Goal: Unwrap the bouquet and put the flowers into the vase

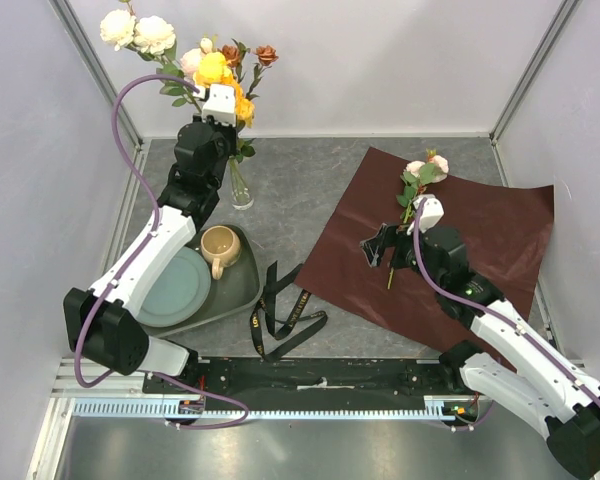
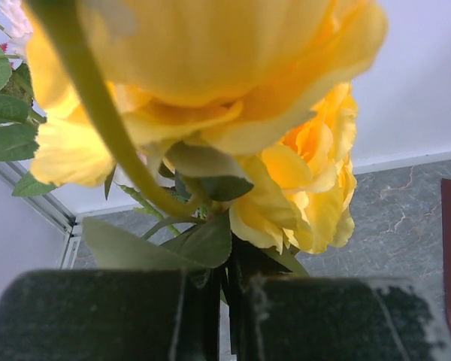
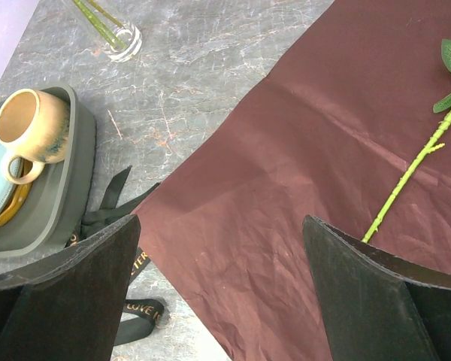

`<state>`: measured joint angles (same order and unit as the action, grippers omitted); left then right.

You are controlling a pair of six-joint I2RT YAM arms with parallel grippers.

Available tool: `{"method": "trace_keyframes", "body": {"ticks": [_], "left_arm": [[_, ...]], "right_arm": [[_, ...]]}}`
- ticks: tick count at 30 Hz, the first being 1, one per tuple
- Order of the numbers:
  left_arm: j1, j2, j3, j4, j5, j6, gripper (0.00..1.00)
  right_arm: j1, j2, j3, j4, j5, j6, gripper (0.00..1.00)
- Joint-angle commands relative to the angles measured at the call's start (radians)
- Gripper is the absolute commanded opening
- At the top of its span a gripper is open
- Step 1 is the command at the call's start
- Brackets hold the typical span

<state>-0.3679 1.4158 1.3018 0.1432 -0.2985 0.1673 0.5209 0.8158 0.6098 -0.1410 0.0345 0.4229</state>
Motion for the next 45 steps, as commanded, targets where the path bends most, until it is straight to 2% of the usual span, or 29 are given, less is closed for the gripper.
{"method": "trace_keyframes", "body": {"ticks": [1,3,7,10,15,18,19,23,25,28,31,32,36,38,45], "left_arm": [[0.003,-0.018,-0.029,-0.056,-0.034,-0.054,0.02],[0.004,-0.024,-0.022,-0.063,-0.037,-0.058,0.02],[0.003,-0.041,-0.006,-0.097,-0.041,-0.078,0.32],[0.003,-0.061,0.004,-0.111,-0.022,-0.084,0.48],[0.004,-0.080,0.054,-0.203,-0.007,-0.118,0.63],[0.004,-0.118,0.073,-0.290,0.012,-0.184,0.95],[0.003,-0.135,0.071,-0.309,0.012,-0.222,0.98],[0.004,-0.263,0.042,-0.419,0.083,-0.299,0.99],[0.004,-0.374,0.005,-0.473,0.123,-0.346,0.99],[0.004,-0.528,-0.081,-0.499,0.260,-0.409,0.99],[0.004,-0.641,-0.180,-0.507,0.415,-0.510,0.99],[0.004,-0.661,-0.206,-0.501,0.506,-0.537,0.99],[0.003,-0.686,-0.359,-0.433,0.728,-0.649,0.97],[0.003,-0.673,-0.415,-0.360,0.832,-0.701,0.95],[0.001,-0.612,-0.519,-0.321,0.975,-0.733,0.90]], "right_arm": [[0.002,0.009,-0.004,0.043,-0.015,0.014,0.96],[0.002,0.006,-0.005,0.044,-0.015,0.014,0.96],[0.002,0.006,-0.008,0.044,-0.015,0.014,0.96],[0.004,0.016,-0.012,0.047,-0.016,0.017,0.96],[0.002,0.045,-0.012,0.050,-0.021,0.025,0.96],[0.002,0.066,-0.008,0.047,0.001,0.039,0.96],[0.002,0.081,-0.007,0.046,0.011,0.045,0.96],[0.001,0.144,0.030,-0.003,0.093,0.080,0.96],[0.001,0.208,0.056,-0.038,0.195,0.097,0.96],[-0.021,0.334,0.137,-0.144,0.380,0.117,0.96],[-0.113,0.472,0.211,-0.198,0.394,0.117,0.96],[-0.158,0.509,0.246,-0.206,0.387,0.131,0.96],[-0.213,0.704,0.337,-0.218,0.410,0.122,0.91],[-0.229,0.746,0.364,-0.206,0.458,0.137,0.87],[-0.234,0.922,0.432,-0.115,0.424,0.155,0.74]]}}
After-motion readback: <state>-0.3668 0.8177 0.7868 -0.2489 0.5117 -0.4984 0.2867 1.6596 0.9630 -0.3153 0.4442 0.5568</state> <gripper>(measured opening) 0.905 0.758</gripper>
